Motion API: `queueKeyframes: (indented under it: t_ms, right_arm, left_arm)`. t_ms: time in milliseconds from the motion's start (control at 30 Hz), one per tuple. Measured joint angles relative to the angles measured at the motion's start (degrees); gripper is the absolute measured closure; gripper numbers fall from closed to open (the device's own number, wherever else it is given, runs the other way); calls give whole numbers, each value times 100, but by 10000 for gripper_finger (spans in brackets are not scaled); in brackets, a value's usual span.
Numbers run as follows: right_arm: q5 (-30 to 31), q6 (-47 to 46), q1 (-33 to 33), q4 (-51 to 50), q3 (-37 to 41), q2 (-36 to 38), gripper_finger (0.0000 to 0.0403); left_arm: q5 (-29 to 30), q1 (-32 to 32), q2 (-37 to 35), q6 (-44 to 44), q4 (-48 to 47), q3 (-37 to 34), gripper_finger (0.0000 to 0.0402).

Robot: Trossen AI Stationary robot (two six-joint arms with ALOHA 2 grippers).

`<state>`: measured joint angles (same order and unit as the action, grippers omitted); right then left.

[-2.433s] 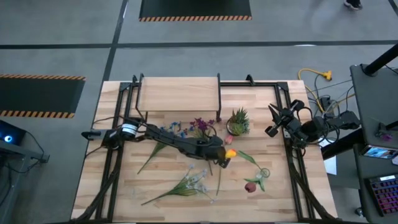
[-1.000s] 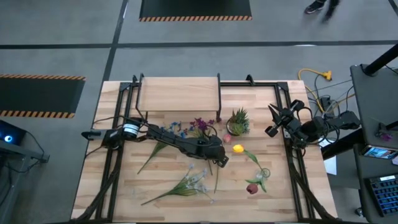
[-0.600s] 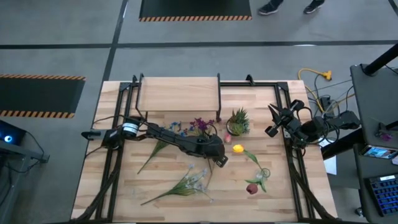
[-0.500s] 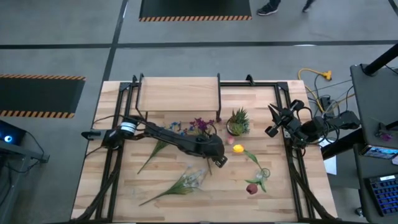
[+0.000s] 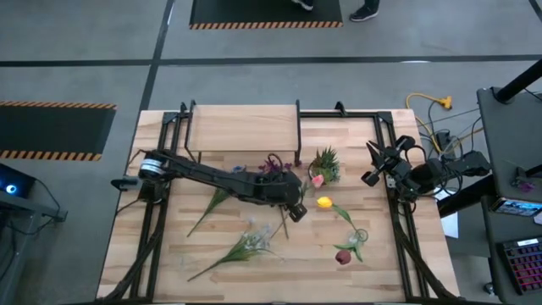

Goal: Pick and place flowers into a vace then onto a shelf
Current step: Put the pink tulip into the right transparent vase

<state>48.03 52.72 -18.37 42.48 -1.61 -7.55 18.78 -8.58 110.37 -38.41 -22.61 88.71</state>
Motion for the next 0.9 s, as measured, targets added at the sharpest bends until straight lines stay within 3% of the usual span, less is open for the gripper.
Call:
queueKeyframes:
  t_ms: [433,900]
  right_arm:
    - [-2,-819,-11,-137,-153,-20,376]
    - [-7,-933,-12,-253,-171,-41,376]
  left_arm:
    - [635,17,-682,1513,58,-2,401]
    - [691,33,-1143,2038,135,15,401]
